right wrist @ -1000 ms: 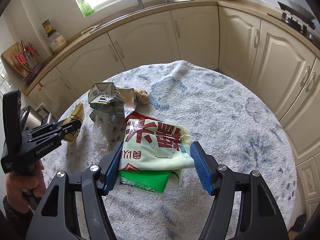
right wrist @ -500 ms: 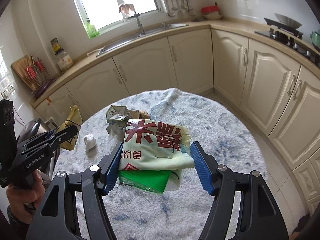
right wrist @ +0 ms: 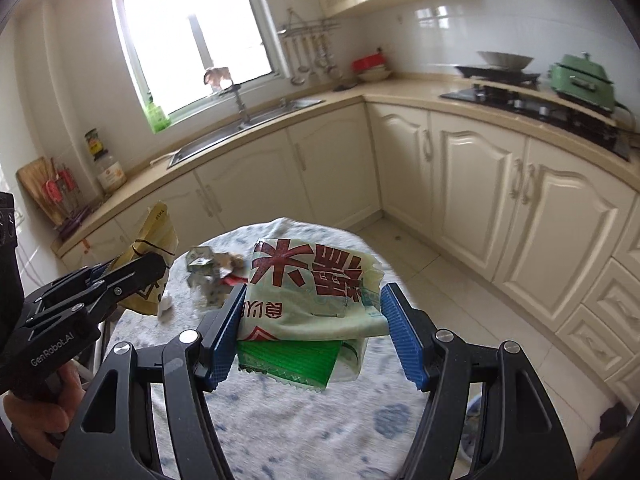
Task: Collect trash
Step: 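Carry the rice bag and yellow wrapper over the blue bin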
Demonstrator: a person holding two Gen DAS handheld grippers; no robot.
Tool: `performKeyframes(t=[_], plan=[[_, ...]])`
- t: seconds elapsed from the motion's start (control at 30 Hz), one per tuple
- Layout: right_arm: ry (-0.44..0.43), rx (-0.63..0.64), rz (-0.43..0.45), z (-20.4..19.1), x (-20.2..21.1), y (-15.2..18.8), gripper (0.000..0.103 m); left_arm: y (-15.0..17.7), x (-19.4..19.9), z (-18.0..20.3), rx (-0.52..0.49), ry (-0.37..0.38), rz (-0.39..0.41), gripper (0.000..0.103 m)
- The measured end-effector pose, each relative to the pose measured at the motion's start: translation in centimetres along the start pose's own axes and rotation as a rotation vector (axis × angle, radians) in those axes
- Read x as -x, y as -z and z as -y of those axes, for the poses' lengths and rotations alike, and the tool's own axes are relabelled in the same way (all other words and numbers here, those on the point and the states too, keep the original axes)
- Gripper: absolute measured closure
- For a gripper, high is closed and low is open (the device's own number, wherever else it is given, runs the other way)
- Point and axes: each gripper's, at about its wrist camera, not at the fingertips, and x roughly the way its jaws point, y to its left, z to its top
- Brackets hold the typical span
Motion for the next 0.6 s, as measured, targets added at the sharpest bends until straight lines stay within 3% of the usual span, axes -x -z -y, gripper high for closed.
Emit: performKeyframes(t=[0.3,0.6], plan=[[0.177,-0.126,0.082,9.8,8.3,2.0,0.035,-0.1,-3.6,8.9,-0.102,0.213,-0.004,0.086],[0.336,-0.275,0.062,19.3,12.3,6.6,0.035,1.4,-11.2,15.7,-0.161,0.388,-0.132,0.086]])
